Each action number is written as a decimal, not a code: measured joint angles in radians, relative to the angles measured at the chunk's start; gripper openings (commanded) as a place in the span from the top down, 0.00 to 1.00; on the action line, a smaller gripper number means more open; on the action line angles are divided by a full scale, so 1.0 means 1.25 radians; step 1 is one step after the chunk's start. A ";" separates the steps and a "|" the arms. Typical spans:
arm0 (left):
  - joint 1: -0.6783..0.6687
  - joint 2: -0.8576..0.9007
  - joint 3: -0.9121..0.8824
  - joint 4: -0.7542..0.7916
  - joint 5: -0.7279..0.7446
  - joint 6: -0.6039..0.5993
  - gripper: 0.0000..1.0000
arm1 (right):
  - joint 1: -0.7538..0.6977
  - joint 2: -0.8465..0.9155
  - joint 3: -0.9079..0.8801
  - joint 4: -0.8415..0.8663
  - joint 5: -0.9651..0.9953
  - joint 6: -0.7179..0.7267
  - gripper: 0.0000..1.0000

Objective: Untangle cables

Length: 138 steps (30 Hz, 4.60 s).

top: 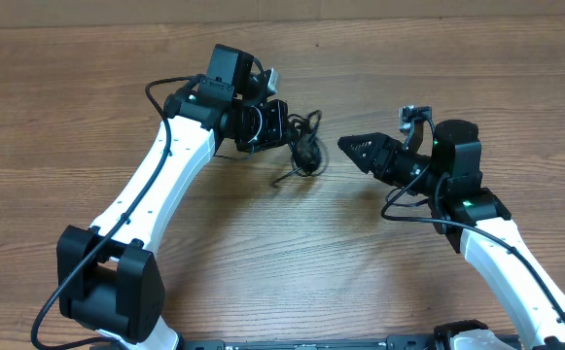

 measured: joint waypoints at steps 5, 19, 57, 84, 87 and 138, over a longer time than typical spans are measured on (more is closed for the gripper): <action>0.000 0.000 0.000 -0.005 0.006 0.012 0.96 | 0.000 -0.001 0.000 -0.049 0.010 -0.004 0.28; 0.000 0.000 0.000 -0.052 -0.076 0.180 0.33 | 0.000 -0.001 0.000 -0.162 0.104 -0.007 0.21; 0.000 0.000 0.000 -0.141 -0.128 0.068 0.00 | 0.000 -0.001 0.000 -0.253 0.208 -0.007 0.00; 0.000 0.000 0.000 -0.137 -0.126 -0.007 0.18 | 0.000 -0.001 0.000 -0.253 0.305 -0.007 0.00; -0.003 0.000 0.000 -0.137 -0.133 -0.042 0.20 | 0.000 -0.001 0.000 -0.252 0.329 -0.006 0.00; 0.114 0.000 0.056 -0.096 -0.232 -0.096 0.00 | 0.159 0.486 0.236 -0.053 0.015 -0.484 0.53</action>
